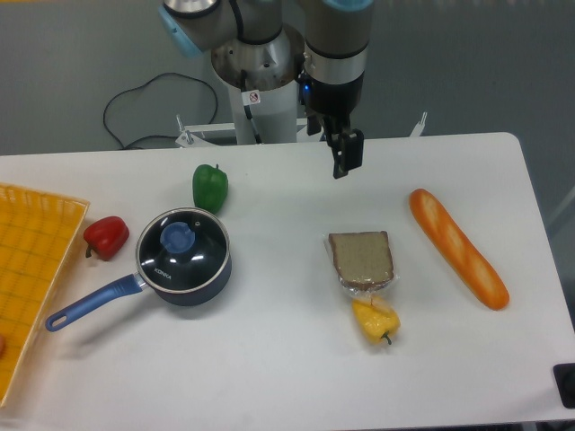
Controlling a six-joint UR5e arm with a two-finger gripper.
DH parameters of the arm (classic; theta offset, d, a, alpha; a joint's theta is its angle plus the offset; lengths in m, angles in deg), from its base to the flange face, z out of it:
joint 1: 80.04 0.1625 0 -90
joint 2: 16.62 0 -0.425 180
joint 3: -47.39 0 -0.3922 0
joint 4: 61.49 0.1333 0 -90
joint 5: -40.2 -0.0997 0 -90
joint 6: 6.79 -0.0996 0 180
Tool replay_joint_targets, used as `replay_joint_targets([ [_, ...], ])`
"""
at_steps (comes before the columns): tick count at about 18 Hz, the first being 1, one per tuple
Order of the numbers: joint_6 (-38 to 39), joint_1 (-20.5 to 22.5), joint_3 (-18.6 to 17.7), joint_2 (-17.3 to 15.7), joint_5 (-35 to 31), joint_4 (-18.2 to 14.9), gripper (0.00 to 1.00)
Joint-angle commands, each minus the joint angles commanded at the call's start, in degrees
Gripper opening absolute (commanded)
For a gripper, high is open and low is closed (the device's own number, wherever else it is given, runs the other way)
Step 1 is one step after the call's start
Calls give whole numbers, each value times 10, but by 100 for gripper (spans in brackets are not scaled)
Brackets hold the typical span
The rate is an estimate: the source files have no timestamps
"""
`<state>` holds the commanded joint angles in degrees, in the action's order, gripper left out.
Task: Open the lid
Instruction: 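Move the gripper toward the dark blue saucepan's lid knob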
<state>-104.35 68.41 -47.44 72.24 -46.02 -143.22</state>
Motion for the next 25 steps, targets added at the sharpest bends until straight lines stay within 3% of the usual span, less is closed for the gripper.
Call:
replay_joint_targets([
  [6, -7, -2, 5, 2, 1, 4, 100],
  [13, 2, -14, -12, 3, 0, 24, 100],
  [21, 3, -15, -22, -1, 5, 18, 100],
  [25, 51, -23, -22, 0, 49, 19, 100],
])
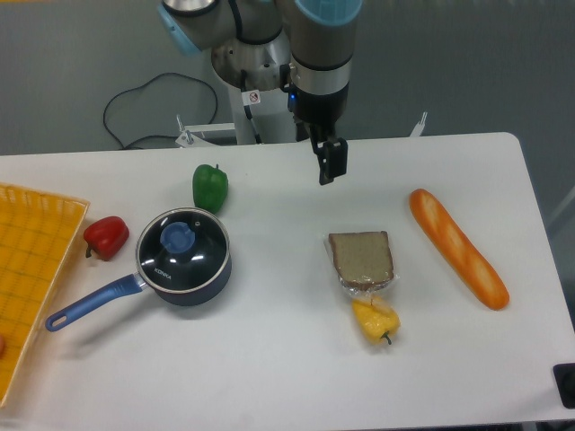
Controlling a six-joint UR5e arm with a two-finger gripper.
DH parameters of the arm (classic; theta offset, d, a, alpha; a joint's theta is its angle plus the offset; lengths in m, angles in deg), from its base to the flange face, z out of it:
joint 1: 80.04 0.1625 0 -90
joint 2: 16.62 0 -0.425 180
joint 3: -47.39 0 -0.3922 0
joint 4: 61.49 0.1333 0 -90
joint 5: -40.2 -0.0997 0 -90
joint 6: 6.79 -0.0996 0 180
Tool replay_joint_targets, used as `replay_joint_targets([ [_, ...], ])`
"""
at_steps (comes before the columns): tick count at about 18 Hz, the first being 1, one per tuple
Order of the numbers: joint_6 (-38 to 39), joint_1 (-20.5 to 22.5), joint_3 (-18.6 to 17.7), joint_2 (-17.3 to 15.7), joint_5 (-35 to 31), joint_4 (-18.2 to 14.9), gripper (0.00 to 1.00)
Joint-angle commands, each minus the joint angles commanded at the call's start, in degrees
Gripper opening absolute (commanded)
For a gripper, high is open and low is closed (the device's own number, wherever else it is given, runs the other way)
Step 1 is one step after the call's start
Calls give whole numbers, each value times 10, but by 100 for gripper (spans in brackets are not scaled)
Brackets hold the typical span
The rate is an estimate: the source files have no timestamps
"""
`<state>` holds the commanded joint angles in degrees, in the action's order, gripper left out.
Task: Open the lid
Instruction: 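Move the gripper toward the dark blue saucepan's lid knob, then lower the gripper onto the blue knob of the glass lid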
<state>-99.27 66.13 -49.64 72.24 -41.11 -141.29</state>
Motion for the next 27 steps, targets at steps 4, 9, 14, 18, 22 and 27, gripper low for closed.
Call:
replay_joint_targets([
  [4, 62, -2, 0, 1, 36, 3, 100],
  [9, 77, -22, -13, 1, 32, 3, 100],
  [14, 118, -55, -15, 11, 11, 5, 100],
  [18, 178, -99, -10, 30, -35, 7, 100],
  [22, 226, -126, -10, 46, -50, 7, 100],
  [27, 294, -160, -19, 63, -56, 54, 100],
])
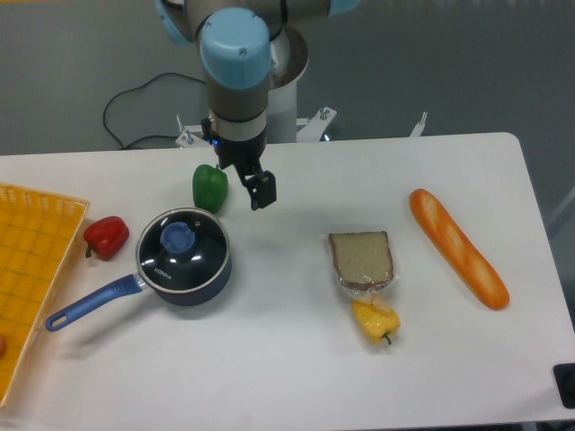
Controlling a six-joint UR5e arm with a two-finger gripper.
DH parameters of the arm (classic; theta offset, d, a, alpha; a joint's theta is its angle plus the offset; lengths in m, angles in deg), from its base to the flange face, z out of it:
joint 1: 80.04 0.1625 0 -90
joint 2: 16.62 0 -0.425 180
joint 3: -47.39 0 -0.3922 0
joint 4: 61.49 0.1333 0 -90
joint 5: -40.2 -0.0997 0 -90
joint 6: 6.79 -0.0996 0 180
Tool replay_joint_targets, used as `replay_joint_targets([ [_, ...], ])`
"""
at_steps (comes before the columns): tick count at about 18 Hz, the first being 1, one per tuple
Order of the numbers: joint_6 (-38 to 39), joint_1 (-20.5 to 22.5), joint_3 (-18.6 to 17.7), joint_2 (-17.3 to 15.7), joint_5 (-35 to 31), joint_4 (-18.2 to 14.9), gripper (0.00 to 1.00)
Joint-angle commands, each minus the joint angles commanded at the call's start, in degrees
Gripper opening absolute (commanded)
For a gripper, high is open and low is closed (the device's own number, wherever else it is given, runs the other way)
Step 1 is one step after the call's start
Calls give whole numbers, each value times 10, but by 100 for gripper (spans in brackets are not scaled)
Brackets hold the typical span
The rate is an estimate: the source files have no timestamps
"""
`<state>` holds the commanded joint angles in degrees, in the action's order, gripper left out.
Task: Open the lid
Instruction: 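Lower the gripper onto the blue knob of the glass lid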
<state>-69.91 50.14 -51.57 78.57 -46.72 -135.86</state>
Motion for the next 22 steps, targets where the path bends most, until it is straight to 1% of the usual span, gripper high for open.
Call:
replay_joint_targets([
  [1, 17, -9, -2, 6, -3, 9, 100],
  [4, 48, -34, -1, 25, -27, 17, 100],
  [7, 84, -61, -1, 43, -40, 50, 100],
  [14, 94, -86, -4, 65, -43, 59, 100],
  [16, 97, -94, -9, 72, -62, 66, 100],
  [18, 119, -110, -10, 80, -82, 79, 100],
  [20, 127, -113, -10, 85, -86, 87, 100],
  [22, 127, -113, -10, 84, -85, 87, 100],
])
